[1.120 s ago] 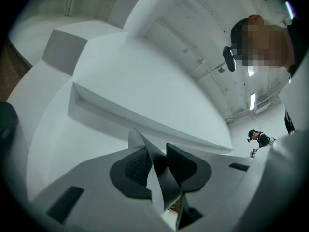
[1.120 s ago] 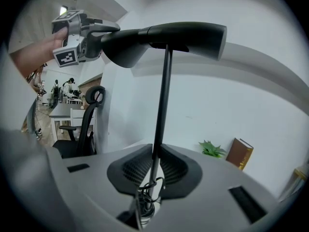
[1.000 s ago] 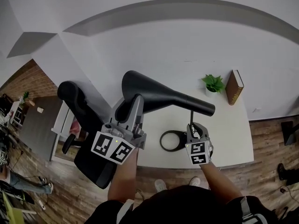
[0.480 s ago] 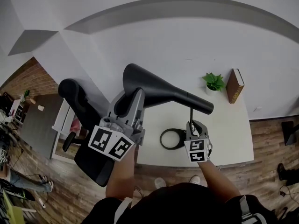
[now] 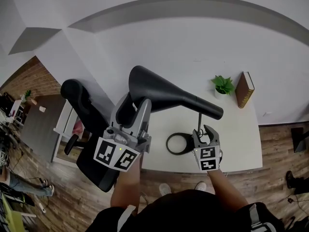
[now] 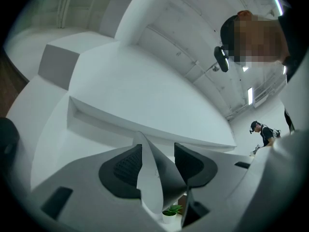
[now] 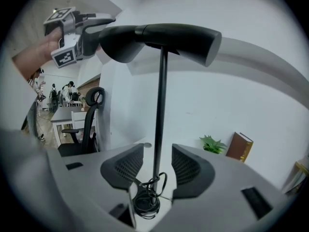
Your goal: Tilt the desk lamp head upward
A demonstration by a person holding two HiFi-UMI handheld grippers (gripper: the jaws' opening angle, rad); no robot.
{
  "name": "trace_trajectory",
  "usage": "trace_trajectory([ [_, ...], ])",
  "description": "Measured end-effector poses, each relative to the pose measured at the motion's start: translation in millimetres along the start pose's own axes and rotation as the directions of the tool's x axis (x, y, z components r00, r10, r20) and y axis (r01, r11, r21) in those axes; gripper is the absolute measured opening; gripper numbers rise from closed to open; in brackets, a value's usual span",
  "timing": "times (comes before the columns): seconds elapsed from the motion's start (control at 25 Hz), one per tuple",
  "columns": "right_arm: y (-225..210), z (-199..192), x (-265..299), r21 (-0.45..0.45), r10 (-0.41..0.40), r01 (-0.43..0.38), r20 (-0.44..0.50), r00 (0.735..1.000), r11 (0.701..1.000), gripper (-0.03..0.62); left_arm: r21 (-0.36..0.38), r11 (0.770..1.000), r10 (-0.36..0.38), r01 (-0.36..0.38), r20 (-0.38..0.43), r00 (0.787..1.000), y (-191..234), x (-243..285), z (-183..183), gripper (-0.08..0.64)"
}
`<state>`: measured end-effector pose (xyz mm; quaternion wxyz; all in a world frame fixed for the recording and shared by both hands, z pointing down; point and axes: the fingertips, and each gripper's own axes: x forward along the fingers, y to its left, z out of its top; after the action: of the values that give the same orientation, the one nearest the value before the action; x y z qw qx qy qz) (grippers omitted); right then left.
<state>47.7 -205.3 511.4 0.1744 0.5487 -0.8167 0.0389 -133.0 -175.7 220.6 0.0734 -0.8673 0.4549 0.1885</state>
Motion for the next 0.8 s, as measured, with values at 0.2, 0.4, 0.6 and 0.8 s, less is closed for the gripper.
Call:
trace_trajectory([
  [0.2,-6.5,12.9,-20.7,0.053,0.027,-0.03,0.046,0.999,0.998,0.17,-0.014,0.999,0.051,-0.051,0.025,0.998,15.0,-28.7,4.0,0.192],
  [0.4,-8.4,32.5,-41.7,0.08,0.047,-0.055,0.097,0.994,0.995,0.176,0.035,0.99,0.139,-0.137,-0.048,0.989,39.8,-55.1,-15.1,0.192],
  [0.6,-8.7,36.2,-42.3,0.108,0.051,-0.063,0.11,0.993,0.992,0.175,0.012,0.981,0.191,-0.192,-0.163,0.968,52.6,-71.1,-69.4,0.189],
  [0.8,-9.6,37.7,-44.5,0.098,0.043,-0.054,0.113,0.993,0.994,0.059,-0.005,0.976,0.21,-0.219,-0.26,0.943,43.3,-74.6,-114.7,0.052],
])
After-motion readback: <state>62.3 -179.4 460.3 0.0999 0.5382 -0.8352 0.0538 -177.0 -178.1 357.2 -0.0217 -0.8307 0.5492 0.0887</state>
